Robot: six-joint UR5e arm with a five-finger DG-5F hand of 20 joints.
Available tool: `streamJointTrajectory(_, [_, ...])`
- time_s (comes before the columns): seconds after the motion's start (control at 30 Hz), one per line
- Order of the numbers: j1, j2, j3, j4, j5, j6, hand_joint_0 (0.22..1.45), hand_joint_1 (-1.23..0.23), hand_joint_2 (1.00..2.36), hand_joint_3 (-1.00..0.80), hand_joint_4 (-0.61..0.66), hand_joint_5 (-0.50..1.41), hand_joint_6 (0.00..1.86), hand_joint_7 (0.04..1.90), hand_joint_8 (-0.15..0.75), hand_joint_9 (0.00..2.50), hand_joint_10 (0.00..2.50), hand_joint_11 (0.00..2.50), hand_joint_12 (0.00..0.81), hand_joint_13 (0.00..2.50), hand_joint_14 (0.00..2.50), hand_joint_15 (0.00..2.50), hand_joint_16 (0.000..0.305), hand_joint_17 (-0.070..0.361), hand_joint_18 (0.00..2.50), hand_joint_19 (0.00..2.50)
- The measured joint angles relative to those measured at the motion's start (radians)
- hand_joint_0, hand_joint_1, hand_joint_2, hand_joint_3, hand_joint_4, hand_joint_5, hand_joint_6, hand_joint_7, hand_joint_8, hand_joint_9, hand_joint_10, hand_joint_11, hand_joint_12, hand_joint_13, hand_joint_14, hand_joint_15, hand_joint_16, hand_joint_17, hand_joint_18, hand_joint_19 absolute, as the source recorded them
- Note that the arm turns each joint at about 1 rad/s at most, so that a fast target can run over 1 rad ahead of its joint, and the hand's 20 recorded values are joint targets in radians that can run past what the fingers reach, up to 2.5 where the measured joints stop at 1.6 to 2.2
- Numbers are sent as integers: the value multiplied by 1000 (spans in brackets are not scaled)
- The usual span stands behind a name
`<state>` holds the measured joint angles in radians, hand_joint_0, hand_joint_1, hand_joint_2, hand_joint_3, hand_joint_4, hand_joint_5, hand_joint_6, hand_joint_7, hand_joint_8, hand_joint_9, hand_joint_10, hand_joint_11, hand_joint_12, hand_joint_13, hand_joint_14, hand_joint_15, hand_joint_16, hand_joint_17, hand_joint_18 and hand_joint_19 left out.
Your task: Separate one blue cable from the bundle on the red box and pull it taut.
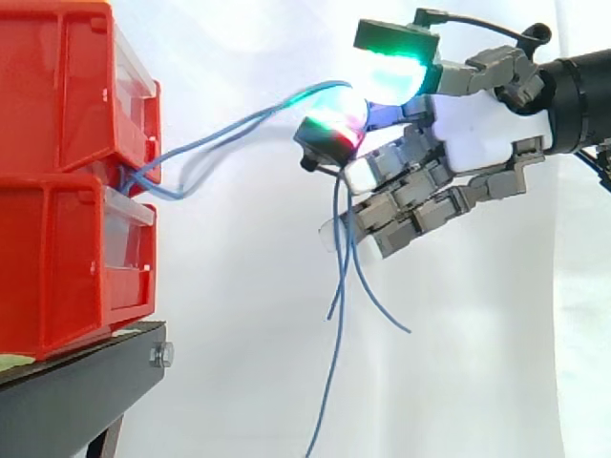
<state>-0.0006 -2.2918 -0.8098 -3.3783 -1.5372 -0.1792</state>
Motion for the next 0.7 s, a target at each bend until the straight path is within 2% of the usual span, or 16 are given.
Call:
streamJointTrajectory(0.27, [-4,3,4,-8,-1,-4,605,-602,1006,-408,-70,-47,894,904,164,609,3,105,336,382,10,235,49,110,86,351])
streamJointTrajectory(0.7, [-5,4,4,-12,-1,-5,616,-697,1001,-483,-9,-67,895,872,181,608,7,180,328,441,12,280,46,103,189,344])
